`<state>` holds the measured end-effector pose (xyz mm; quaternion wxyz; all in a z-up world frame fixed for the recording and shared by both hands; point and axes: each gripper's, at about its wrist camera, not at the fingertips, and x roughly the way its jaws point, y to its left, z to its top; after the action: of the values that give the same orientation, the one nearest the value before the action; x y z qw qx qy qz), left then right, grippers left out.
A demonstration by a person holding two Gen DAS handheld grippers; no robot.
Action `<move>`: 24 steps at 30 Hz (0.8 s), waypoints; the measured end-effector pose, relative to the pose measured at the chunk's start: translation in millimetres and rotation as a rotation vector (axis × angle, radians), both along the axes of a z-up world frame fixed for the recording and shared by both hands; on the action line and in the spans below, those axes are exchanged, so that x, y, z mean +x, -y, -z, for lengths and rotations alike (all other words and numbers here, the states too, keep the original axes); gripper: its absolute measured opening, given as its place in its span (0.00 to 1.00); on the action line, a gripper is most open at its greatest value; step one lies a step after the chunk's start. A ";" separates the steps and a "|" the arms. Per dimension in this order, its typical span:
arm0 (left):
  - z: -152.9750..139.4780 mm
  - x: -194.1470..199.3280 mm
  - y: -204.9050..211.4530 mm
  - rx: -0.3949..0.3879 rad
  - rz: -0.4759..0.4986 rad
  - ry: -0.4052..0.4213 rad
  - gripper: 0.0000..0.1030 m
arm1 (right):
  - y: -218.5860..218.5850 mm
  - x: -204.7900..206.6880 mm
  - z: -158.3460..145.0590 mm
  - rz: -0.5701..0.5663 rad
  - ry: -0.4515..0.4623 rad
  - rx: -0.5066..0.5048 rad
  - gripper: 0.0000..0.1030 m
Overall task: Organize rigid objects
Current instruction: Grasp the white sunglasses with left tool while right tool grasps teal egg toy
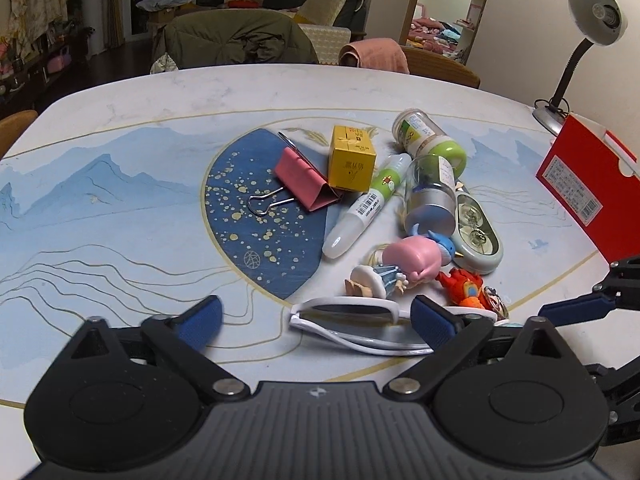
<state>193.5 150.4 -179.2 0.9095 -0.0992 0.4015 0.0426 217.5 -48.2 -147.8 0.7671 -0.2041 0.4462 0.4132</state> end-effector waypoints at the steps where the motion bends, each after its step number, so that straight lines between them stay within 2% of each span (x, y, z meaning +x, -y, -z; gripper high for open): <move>1: 0.0 0.0 1.1 0.006 0.002 0.005 0.91 | -0.9 0.6 1.5 0.000 -0.002 -0.004 0.50; 5: 0.0 -0.2 7.3 0.016 0.009 0.021 0.82 | -3.1 1.4 4.7 0.004 -0.008 -0.007 0.42; 8: -0.9 0.1 11.3 0.021 0.010 0.025 0.71 | -4.2 1.4 6.2 0.004 -0.009 -0.012 0.39; 10: -2.1 -0.6 12.6 0.015 0.010 0.029 0.57 | -4.2 1.8 7.7 0.009 -0.012 -0.016 0.37; 15: -5.2 -0.6 17.3 0.023 -0.010 0.021 0.56 | -4.0 2.5 8.5 0.018 -0.014 -0.012 0.34; 17: -5.5 -1.8 16.8 0.016 -0.021 0.014 0.56 | -5.3 1.1 8.5 0.012 -0.008 -0.015 0.29; 24: -14.4 -12.5 15.5 0.008 -0.059 0.013 0.56 | 1.2 -2.1 2.2 0.022 -0.021 0.015 0.29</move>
<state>181.1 135.0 -164.8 0.9107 -0.1077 0.3924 0.0703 215.4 -49.4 -150.0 0.7686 -0.1890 0.4532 0.4100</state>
